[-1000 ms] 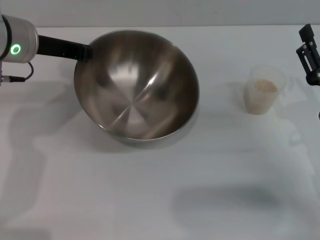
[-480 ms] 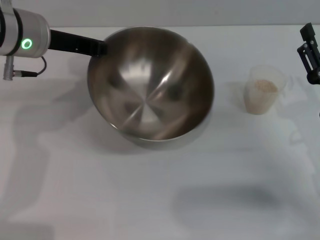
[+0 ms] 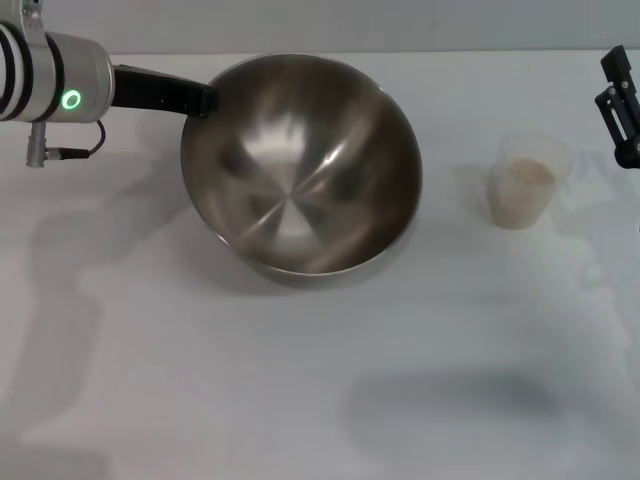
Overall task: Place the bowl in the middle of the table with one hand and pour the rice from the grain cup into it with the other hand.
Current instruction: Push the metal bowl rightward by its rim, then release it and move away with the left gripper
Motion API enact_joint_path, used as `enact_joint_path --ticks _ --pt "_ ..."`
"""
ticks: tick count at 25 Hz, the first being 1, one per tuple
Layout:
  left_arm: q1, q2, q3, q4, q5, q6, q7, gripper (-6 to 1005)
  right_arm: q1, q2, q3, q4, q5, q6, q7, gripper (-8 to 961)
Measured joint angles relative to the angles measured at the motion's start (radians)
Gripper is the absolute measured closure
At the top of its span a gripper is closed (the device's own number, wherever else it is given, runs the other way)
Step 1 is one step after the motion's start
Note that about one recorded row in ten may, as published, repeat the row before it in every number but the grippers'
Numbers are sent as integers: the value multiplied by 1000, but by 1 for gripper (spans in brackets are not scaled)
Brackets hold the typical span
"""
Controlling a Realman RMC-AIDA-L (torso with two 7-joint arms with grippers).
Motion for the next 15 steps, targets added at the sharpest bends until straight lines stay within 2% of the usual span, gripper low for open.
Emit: enact_joint_path --ticks 8,15 --pt "-17 0 29 84 -1 60 28 957 0 -1 0 0 0 -1 0 263" --pt "-14 2 21 87 -1 78 28 956 7 -1 0 -2 2 -2 0 264"
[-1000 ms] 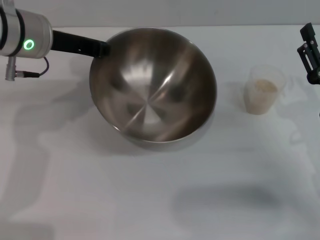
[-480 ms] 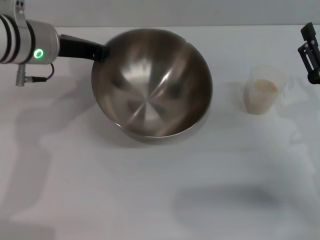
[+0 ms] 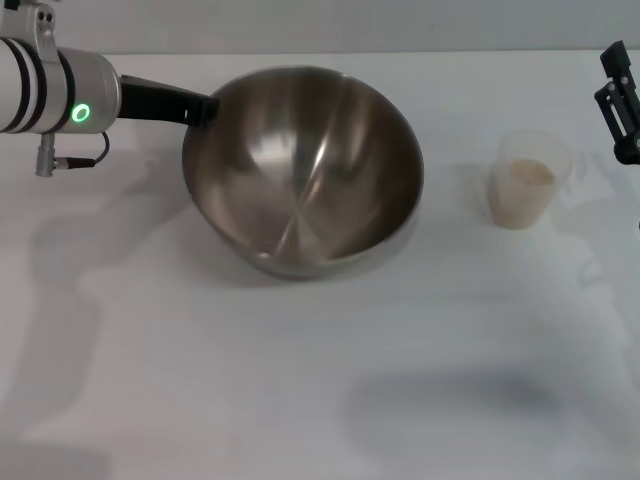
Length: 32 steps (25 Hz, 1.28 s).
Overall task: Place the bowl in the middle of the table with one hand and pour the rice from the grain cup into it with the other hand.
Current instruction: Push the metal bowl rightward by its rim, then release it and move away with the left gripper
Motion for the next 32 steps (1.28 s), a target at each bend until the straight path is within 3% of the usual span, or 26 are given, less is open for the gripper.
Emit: enact_joint_path --ticks 5,13,25,26,32 --pt "9 -1 9 -6 -1 35 0 956 1 0 0 0 3 0 0 264" --pt "60 -5 39 -19 -12 190 -2 603 2 0 0 1 3 0 0 263" --pt "94 1 25 -19 -100 249 61 621 18 1 0 8 1 0 0 263" --pt "110 -1 24 0 -202 288 174 621 19 1 0 9 1 0 0 263" --pt "144 1 2 16 -423 332 322 622 25 2 1 9 4 -1 0 264"
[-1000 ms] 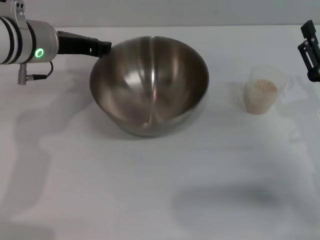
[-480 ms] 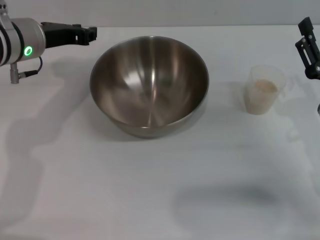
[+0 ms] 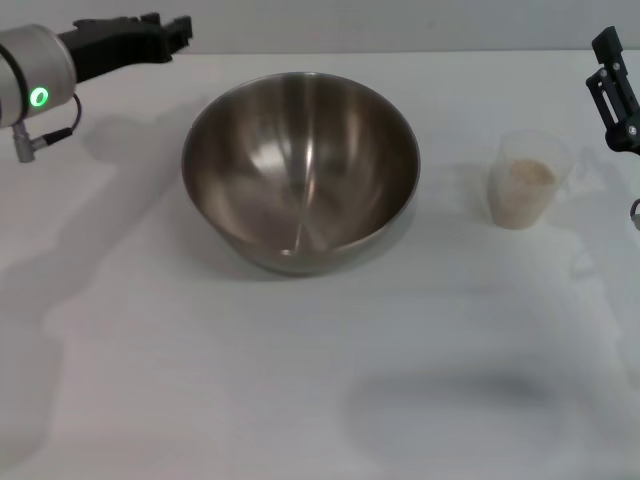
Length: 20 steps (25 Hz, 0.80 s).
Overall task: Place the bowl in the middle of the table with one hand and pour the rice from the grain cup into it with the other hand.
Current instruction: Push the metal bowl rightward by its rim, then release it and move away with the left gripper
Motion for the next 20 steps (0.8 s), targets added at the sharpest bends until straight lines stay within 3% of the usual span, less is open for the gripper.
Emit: enact_joint_path --ticks 4,7,8,9,12,18,19,20 --pt "5 -1 -21 -6 -11 27 69 622 4 0 0 0 1 0 0 264" --pt "16 -5 25 0 -10 185 211 622 6 0 0 0 1 -1 0 263" --pt "16 -5 25 0 -10 185 211 622 6 0 0 0 1 -1 0 263" --pt "24 -4 96 16 -10 337 289 622 6 0 0 0 1 -1 0 263" --pt "28 -4 169 48 -11 530 333 622 7 0 0 0 1 -1 0 263" --pt "15 -6 235 106 -13 755 318 622 7 0 0 4 -1 -1 0 263" --pt "12 -4 304 133 -2 899 313 622 7 0 0 5 -3 -1 1 263" --pt "12 -4 304 133 -2 899 313 622 7 0 0 5 -3 -1 1 263"
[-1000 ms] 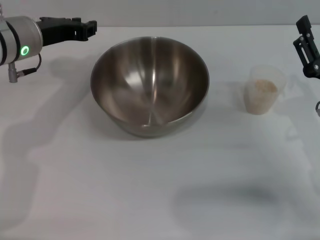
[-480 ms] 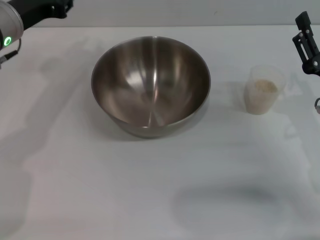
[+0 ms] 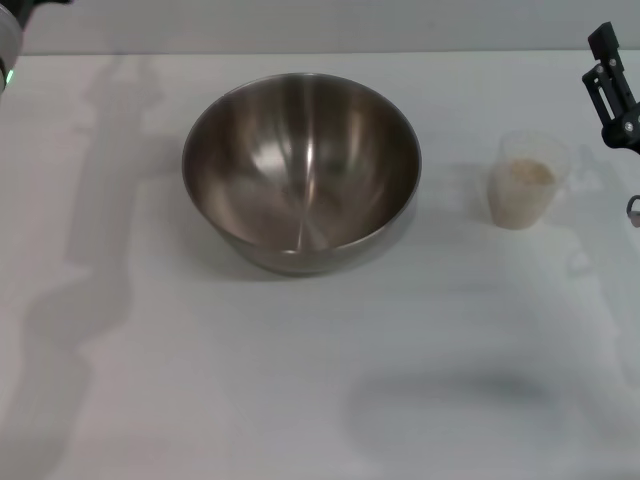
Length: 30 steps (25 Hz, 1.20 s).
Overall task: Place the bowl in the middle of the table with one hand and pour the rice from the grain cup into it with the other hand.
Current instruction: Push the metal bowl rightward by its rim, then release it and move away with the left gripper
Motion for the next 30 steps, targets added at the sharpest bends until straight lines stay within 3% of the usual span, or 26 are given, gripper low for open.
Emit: enact_joint_path --ticks 3,4,6,8,9,12,13,14,18,19,23,24,30 --pt "-3 1 89 52 38 205 -60 622 2 0 0 5 -2 0 2 263" --pt "-4 1 124 96 92 336 -188 622 3 0 0 8 -3 0 2 263" --pt "5 3 133 120 161 398 -345 622 3 0 -1 10 -3 0 2 264" --pt "44 6 129 129 307 429 -681 622 -1 0 -2 10 -4 -13 3 264" --pt "44 6 129 129 307 429 -681 622 -1 0 -2 10 -4 -13 3 264" --pt "66 14 124 136 435 424 -937 622 -4 1 -2 10 -4 -20 5 264" --pt "66 14 124 136 435 424 -937 622 -4 1 -2 10 -4 -20 5 264" --pt "69 17 124 152 527 422 -1076 622 -4 1 -2 10 -4 -20 5 264" --pt "64 19 118 179 651 421 -1263 622 -2 1 -3 10 -4 -16 6 264" --pt "55 24 109 198 725 417 -1387 622 2 1 -3 10 -4 -13 6 264" --pt "29 47 102 234 857 409 -1564 622 7 1 -1 10 -1 -2 6 264" --pt "10 61 111 258 895 389 -1602 622 8 1 4 11 4 15 10 264" --pt "-24 88 117 298 906 247 -1601 622 2 3 18 25 6 48 20 263"
